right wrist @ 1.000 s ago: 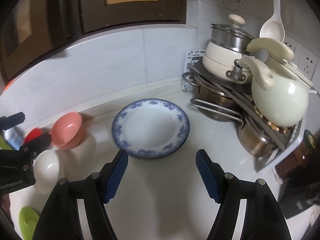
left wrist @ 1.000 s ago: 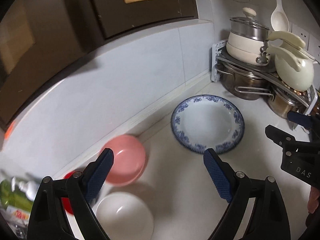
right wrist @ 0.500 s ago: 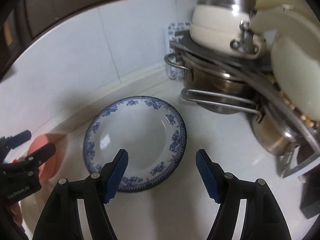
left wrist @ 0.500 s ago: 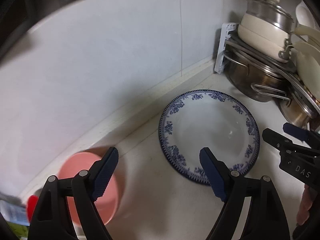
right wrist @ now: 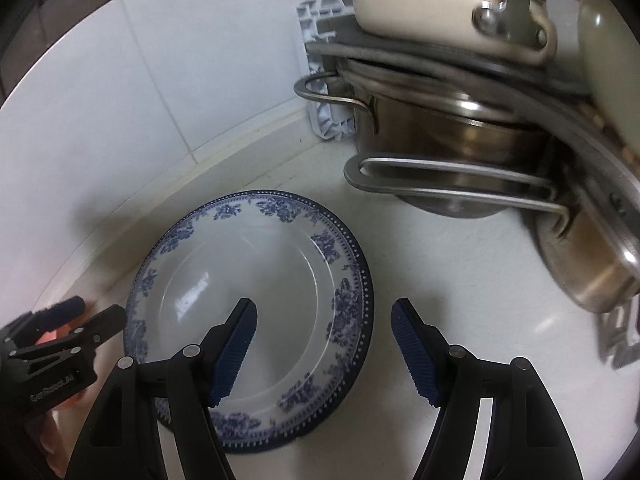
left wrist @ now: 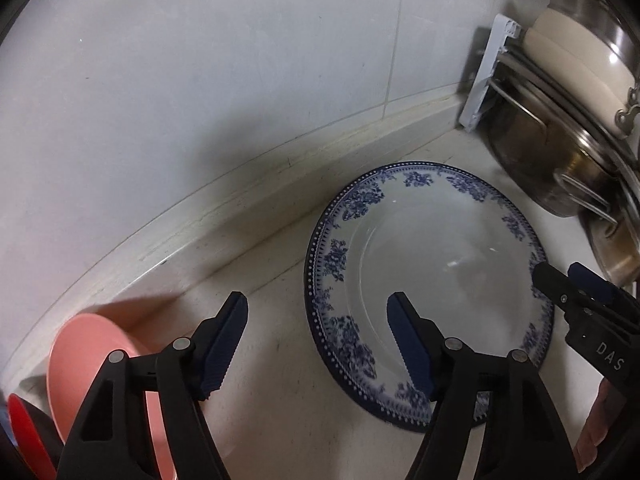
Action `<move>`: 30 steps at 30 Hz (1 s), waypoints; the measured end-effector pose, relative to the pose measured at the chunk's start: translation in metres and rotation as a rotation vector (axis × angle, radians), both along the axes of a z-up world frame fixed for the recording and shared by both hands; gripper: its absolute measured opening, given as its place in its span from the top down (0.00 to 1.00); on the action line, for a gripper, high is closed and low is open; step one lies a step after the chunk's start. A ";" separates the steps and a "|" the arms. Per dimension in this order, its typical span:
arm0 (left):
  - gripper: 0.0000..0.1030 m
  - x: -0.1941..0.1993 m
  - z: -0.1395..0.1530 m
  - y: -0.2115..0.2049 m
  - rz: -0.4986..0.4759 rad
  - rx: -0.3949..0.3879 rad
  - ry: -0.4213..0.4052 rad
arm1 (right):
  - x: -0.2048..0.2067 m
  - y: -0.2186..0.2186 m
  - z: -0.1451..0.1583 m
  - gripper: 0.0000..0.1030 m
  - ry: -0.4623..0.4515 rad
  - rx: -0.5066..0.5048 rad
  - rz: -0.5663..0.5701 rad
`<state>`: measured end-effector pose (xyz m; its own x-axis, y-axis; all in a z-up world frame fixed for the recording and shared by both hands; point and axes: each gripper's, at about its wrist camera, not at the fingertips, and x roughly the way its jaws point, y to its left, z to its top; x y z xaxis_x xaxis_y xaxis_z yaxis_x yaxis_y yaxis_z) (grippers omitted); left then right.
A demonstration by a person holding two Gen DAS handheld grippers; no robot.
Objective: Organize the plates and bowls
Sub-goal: 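Close the left gripper on the plate rim while the right gripper clamps it too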
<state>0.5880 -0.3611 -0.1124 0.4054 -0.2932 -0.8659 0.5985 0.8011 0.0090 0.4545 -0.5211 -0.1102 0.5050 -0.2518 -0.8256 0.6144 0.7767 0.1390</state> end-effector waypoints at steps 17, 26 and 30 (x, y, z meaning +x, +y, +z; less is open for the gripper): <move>0.40 0.014 -0.026 -0.018 0.013 0.008 0.021 | 0.013 -0.017 -0.029 0.38 0.019 0.029 0.025; 0.53 0.017 -0.031 -0.021 0.011 -0.003 0.032 | 0.020 -0.018 -0.032 0.48 0.025 0.006 0.048; 0.64 0.019 -0.031 -0.018 0.037 -0.029 0.062 | 0.021 -0.018 -0.032 0.55 0.028 0.003 0.062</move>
